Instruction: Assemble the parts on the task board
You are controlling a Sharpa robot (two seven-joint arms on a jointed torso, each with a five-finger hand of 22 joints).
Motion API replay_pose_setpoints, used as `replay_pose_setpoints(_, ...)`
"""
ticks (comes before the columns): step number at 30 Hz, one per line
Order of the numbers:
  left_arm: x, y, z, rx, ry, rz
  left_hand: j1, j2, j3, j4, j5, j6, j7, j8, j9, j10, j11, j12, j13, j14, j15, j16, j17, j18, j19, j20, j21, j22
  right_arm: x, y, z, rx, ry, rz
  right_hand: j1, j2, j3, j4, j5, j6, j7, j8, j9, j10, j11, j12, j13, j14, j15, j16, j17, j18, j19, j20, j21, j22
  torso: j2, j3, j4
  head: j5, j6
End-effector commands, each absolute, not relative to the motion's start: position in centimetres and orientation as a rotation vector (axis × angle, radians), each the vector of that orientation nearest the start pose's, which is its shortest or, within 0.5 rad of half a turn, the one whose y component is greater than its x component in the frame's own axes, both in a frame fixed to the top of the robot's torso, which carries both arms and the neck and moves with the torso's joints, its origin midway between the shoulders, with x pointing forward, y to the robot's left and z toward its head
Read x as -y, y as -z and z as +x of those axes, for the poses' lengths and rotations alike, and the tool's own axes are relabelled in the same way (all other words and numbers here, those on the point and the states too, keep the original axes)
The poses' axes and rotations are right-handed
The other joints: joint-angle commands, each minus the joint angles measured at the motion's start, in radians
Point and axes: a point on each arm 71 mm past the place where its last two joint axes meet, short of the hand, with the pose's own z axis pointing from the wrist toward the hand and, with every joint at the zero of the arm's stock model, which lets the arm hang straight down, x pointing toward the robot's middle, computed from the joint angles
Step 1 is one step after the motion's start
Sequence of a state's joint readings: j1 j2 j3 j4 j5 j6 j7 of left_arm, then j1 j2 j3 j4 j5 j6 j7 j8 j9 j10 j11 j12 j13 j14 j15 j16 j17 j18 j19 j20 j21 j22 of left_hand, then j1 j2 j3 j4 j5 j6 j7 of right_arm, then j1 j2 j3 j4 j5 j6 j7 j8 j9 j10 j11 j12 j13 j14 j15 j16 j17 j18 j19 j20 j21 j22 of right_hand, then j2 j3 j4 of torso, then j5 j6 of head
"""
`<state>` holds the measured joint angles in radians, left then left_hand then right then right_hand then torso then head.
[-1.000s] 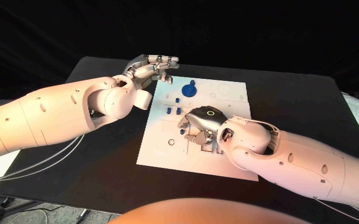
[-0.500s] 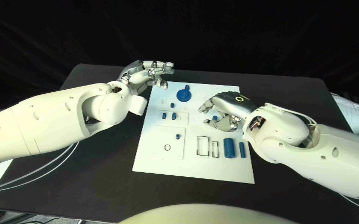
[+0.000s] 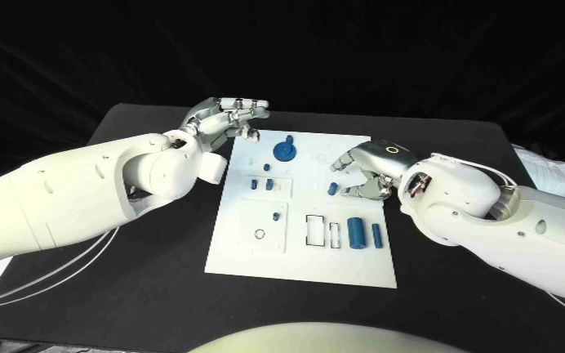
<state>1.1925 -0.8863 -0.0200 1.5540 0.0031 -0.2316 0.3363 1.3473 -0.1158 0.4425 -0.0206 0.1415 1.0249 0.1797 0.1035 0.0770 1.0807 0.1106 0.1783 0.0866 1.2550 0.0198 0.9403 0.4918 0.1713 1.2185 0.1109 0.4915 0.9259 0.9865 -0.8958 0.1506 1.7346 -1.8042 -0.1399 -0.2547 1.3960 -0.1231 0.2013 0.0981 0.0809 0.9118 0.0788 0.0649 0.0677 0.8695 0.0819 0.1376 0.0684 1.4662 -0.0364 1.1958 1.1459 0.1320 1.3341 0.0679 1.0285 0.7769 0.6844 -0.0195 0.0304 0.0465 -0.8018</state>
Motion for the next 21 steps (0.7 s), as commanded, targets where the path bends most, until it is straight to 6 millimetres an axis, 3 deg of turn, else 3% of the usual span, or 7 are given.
replay_pose_setpoints(1, -21.5, 17.5, 48.3, -1.498, 1.617, -1.128, 0.006, 0.001, -0.004, -0.002, 0.005, -0.010, 0.001, 0.000, -0.001, -0.006, 0.000, 0.004, -0.002, -0.006, -0.001, -0.002, -0.001, 0.011, 0.004, 0.004, -0.006, -0.001, 16.6, 20.3, 43.1, -1.749, -0.534, -0.425, 0.018, 0.010, -0.002, -0.001, 0.001, 0.015, 0.008, 0.003, 0.002, 0.021, 0.006, 0.018, 0.003, 0.037, 0.011, 0.001, 0.003, 0.007, 0.011, 0.006, -0.001, 0.003, 0.001, -0.0001, 0.0010, -0.003, -0.001)
replay_pose_setpoints(4, -21.5, 17.5, 48.3, -1.499, 1.618, -1.128, 0.006, 0.001, -0.004, -0.002, 0.005, -0.010, 0.001, 0.000, -0.001, -0.006, 0.000, 0.004, -0.002, -0.006, -0.001, -0.002, -0.001, 0.011, 0.004, 0.004, -0.006, -0.001, 16.4, 20.4, 43.3, -1.741, -0.530, -0.422, 0.035, 0.032, 0.013, -0.006, -0.010, 0.036, 0.020, 0.008, 0.005, 0.066, 0.002, 0.047, 0.007, 0.038, 0.027, 0.004, 0.003, 0.004, 0.017, 0.017, 0.003, 0.009, 0.000, -0.0016, 0.0008, -0.004, -0.002)
replay_pose_setpoints(7, -21.4, 17.5, 48.2, -1.501, 1.619, -1.127, 0.006, 0.001, -0.004, -0.002, 0.005, -0.010, 0.001, 0.000, -0.001, -0.006, 0.000, 0.004, -0.002, -0.006, -0.001, -0.002, -0.001, 0.011, 0.004, 0.004, -0.006, -0.001, 16.3, 20.6, 43.5, -1.735, -0.523, -0.421, 0.044, 0.049, 0.038, -0.007, -0.015, 0.058, 0.033, 0.010, 0.005, 0.120, -0.003, 0.075, 0.006, 0.038, 0.026, 0.005, 0.001, 0.006, 0.023, 0.023, 0.009, 0.016, 0.001, -0.0022, 0.0026, -0.004, -0.004)
replay_pose_setpoints(21, -21.4, 17.5, 48.2, -1.502, 1.622, -1.131, 0.006, 0.002, -0.005, -0.002, 0.005, -0.011, 0.002, 0.000, -0.002, -0.007, 0.001, 0.005, -0.002, -0.006, -0.001, -0.002, -0.001, 0.010, 0.004, 0.005, -0.007, -0.002, 15.2, 21.5, 43.5, -1.744, -0.551, -0.426, 0.042, 0.057, 0.112, 0.003, -0.012, 0.134, 0.040, 0.023, 0.009, 0.215, -0.015, 0.071, -0.005, 0.040, 0.019, 0.017, 0.005, 0.002, 0.039, 0.019, 0.035, 0.046, 0.001, 0.0002, 0.0006, 0.004, -0.010)
